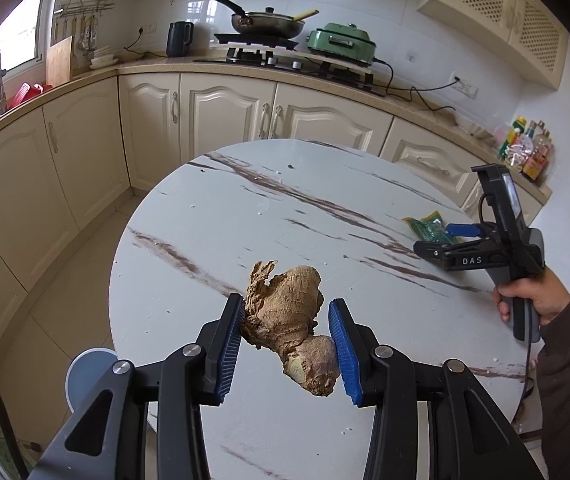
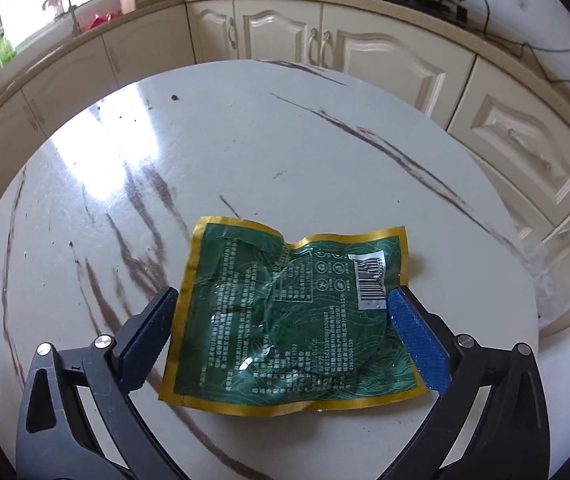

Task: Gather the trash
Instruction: 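Close the right tool on the green foil packet and lift it, then carry ginger root and green packet over the blue bucket with both tools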

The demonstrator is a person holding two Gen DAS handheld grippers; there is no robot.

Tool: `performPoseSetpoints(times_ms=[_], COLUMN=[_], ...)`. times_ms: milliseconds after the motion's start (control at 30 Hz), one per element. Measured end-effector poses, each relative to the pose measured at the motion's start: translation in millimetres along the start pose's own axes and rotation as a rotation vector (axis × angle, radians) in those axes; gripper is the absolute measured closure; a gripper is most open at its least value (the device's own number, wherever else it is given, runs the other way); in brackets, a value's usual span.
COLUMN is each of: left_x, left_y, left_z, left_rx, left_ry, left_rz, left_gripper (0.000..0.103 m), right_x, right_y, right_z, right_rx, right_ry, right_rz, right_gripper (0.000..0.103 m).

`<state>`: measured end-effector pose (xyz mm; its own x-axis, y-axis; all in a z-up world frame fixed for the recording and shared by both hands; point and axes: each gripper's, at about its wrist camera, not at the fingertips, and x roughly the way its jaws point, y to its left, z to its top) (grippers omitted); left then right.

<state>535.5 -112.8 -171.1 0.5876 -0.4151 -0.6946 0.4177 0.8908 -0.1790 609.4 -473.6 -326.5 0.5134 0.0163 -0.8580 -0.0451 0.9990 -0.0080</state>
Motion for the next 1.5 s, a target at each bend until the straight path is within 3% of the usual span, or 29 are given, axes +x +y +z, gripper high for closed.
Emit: performPoseSetpoints(times_ms=[533,700,900,933,967,1233,1500], left_x=[-10.0,-14.8,-26.4,-29.8,-32.3,-63.5,-87.9], left_y=[8.6,12.8,27.6,29.9,30.3,38.7,45.0], left_z=[1.7,5.2,1.9,0.8,-1.0,-23.0,-37.1], left_rx=[0.008,0.010,0.014,0.014,0.014,0.014,-0.018], left_ry=[0.004,-0.002,-0.006,-0.004,-0.003,0.000,0.000], left_rz=[-0.021,-0.031,-0.033,-0.033,-0.032,-0.030,-0.060], left_gripper=[0.064,0.064,0.064,0.064,0.064,0.064,0.064], right_x=[-4.7,-12.7,-27.5,-30.1,-33.7,-46.0,-55.7], right_y=[4.2,4.7,34.7,41.7,50.7,116.0,150.2], right_z=[-6.2,-11.7,-29.0,-31.8,-34.9,-57.3,-66.5], right_rx=[0.050,0.045,0.003,-0.002,-0.017,-0.110,-0.085], right_ry=[0.001,0.000,-0.012,-0.016,-0.025,-0.036,-0.056], right_rz=[-0.013,-0.006,0.041,0.047,0.063,0.071,0.165], right_gripper=[0.000,0.010,0.022,0.028,0.048,0.049,0.050])
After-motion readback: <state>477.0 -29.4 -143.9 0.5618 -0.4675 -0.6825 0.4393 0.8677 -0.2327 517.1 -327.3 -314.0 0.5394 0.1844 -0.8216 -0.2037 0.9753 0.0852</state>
